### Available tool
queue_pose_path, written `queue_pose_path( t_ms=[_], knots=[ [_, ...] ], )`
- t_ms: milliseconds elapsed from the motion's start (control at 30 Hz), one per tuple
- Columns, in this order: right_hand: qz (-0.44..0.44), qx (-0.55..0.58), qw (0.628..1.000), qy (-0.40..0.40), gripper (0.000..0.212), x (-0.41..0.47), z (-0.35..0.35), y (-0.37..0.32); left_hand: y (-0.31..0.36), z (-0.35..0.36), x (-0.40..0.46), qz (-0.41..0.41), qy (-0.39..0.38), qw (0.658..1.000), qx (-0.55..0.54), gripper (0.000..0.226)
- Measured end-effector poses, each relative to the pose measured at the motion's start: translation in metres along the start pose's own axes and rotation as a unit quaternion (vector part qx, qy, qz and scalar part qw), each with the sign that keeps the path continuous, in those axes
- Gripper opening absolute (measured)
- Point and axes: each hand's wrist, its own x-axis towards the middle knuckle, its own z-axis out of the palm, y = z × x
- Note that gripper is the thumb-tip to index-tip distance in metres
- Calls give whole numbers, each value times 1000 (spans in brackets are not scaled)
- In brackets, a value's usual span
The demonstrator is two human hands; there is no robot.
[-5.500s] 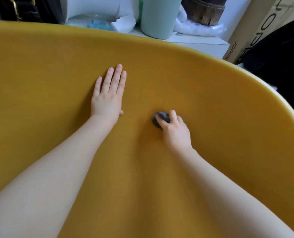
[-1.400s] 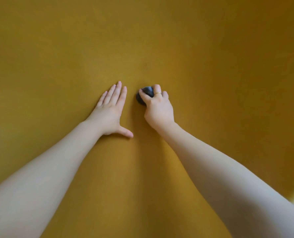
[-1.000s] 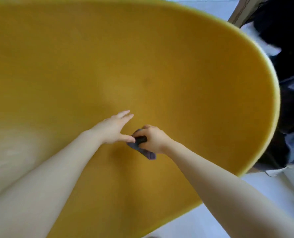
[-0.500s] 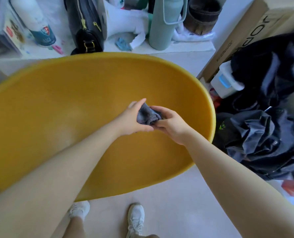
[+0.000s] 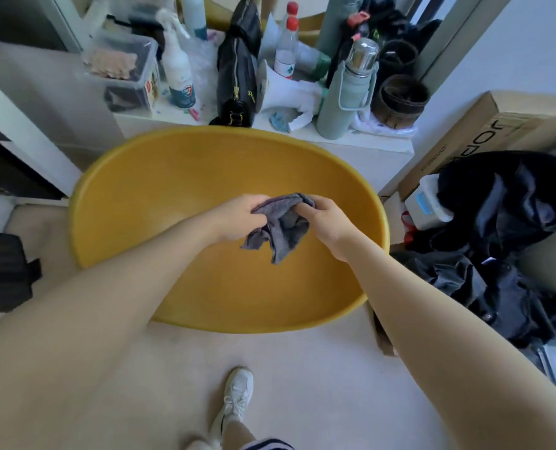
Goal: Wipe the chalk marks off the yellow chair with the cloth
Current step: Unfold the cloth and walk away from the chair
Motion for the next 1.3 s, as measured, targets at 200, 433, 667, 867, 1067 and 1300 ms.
queue_pose_path(
  t_ms=[200, 433, 667, 867, 1067, 1300],
  knots=[
    [21, 180, 981, -61, 16, -58, 36, -23, -12, -4, -85, -16, 101, 984, -143, 20],
    [20, 262, 942, -207, 24, -105, 60, -24, -44, 15, -183, -99, 199, 845, -487, 24],
    [-25, 102, 966, -236, 25, -126, 119, -38, -62, 52, -245, -124, 373, 753, -528, 16],
    [-172, -187, 886, -388, 41, -164, 175, -19, -88, 124, -316, -127, 505, 706, -480, 42],
    [-381, -387, 718, -435, 23, -249, 271, -1, -99, 199, -433, -275, 475, 762, -343, 33],
    [-272, -301, 711, -574, 11, -374, 398, -5, -163, 252, -589, -331, 643, 606, -331, 11]
  ],
)
